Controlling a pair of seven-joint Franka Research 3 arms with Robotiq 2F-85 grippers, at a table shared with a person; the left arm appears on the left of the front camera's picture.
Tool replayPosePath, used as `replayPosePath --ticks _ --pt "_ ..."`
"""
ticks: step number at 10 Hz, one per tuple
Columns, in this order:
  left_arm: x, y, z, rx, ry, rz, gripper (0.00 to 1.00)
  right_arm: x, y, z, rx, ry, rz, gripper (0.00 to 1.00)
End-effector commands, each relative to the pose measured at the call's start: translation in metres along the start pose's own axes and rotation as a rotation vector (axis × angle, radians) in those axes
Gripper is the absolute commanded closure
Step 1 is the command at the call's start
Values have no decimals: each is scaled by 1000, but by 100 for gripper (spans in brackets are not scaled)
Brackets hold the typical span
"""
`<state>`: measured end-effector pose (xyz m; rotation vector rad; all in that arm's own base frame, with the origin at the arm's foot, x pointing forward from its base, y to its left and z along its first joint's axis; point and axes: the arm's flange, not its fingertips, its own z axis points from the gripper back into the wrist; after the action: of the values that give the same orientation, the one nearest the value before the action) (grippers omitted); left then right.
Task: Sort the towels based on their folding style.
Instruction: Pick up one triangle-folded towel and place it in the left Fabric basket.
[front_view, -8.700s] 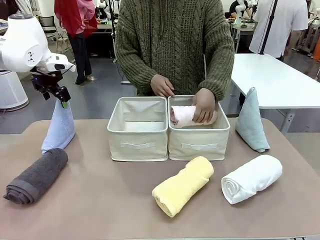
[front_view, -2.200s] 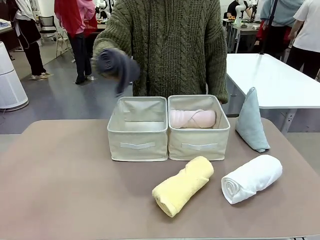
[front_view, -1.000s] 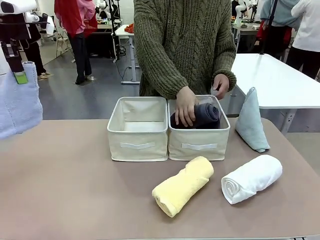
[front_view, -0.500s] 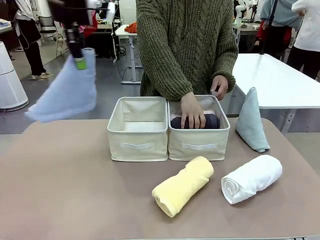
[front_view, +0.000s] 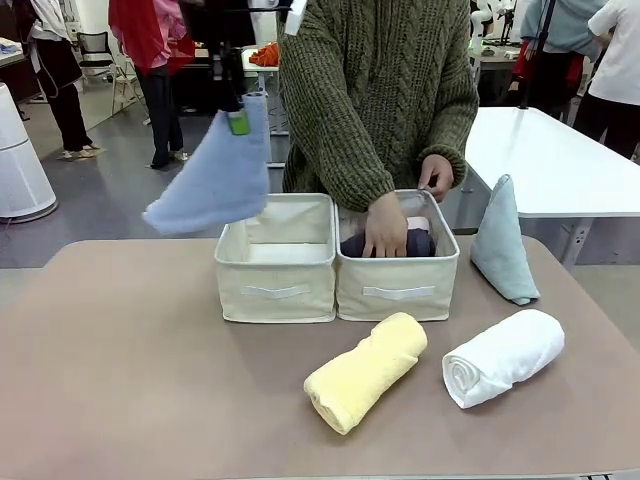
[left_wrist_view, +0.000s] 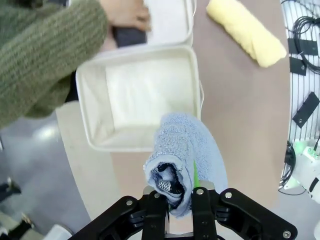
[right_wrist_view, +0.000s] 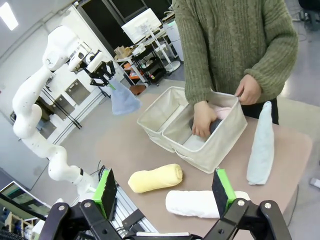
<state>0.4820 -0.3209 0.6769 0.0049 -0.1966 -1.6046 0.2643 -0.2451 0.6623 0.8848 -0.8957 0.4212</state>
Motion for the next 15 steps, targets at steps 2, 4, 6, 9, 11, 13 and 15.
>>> replayPosePath --ticks 2,4,6,9,11,13,15 --pt "10 1 -7 9 -147 -78 85 1 -1 1 16 -18 18 0" --pt "15 1 -4 -1 -88 -56 85 1 -1 1 16 -18 18 0" --pt "15 1 -4 -1 -88 -56 85 1 -1 1 16 -18 18 0" --pt "22 8 -24 32 -74 -100 85 1 -1 1 16 -18 18 0" --pt "33 19 -45 41 -87 -149 85 1 -1 1 16 -18 18 0" --pt "36 22 -60 63 -106 -208 85 1 -1 1 16 -18 18 0" --pt "41 27 -81 39 -127 -241 85 1 -1 1 16 -18 18 0"
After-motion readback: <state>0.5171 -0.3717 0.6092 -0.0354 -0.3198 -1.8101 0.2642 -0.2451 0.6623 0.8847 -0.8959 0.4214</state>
